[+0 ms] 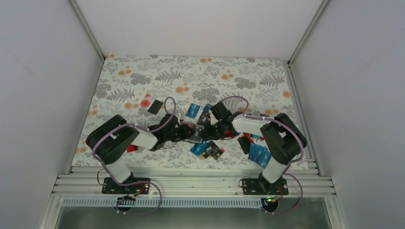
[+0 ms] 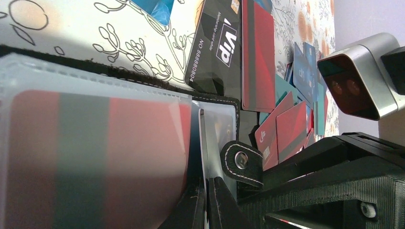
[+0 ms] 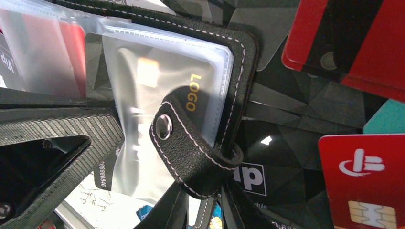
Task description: Put the credit cards into the card holder
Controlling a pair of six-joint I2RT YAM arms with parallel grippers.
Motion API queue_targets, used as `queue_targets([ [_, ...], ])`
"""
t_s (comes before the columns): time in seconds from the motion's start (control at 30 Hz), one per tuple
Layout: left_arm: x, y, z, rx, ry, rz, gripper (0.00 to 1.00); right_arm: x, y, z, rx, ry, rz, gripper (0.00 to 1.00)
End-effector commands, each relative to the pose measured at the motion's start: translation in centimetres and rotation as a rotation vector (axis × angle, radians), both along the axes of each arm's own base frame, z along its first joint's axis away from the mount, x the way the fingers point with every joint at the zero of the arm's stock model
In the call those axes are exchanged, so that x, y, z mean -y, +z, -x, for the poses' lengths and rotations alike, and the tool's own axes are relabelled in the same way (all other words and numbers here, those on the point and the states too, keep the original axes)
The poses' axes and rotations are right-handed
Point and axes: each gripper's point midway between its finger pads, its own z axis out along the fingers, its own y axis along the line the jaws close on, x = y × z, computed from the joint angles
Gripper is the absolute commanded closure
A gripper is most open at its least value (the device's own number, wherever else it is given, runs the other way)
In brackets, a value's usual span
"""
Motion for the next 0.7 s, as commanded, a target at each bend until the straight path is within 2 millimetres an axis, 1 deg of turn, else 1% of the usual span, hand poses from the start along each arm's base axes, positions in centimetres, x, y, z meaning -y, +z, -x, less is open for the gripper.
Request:
queue_targets([
  [0.0,0.8,-2.1,2.3,-0.079,-0.072,-0.045,0.98,-0.3,-0.8,0.3,-0.004,0.018,0.032,0.81],
  [0.13,1.1,-2.3,2.4,-0.091,-0.084,-0.058,0.97,-0.4,-0.5,0.2,0.003,0.019,0.027,0.81],
  [0.17,1.1,-2.3,2.4,-0.091,-0.087,-0.064,0.96,-0.4,-0.4,0.1,0.007,0.019,0.025,0.81],
  [0.3,1.3,-1.8,2.5,-0.084,-0.098,-0.098,0.8,-0.4,0.0,0.0,0.022,0.018,0.023,0.81],
  [0.4,1.6,-1.2,2.4,-0.075,-0.112,-0.13,0.72,-0.4,0.1,0.0,0.023,0.021,0.025,0.81],
  [0.57,1.5,-0.3,2.1,-0.063,-0.103,-0.187,0.65,-0.2,0.6,-0.2,0.041,0.022,0.031,0.81],
  [0.67,1.3,0.6,1.9,-0.041,-0.098,-0.212,0.62,-0.2,1.1,-0.3,0.053,0.021,0.026,0.8],
])
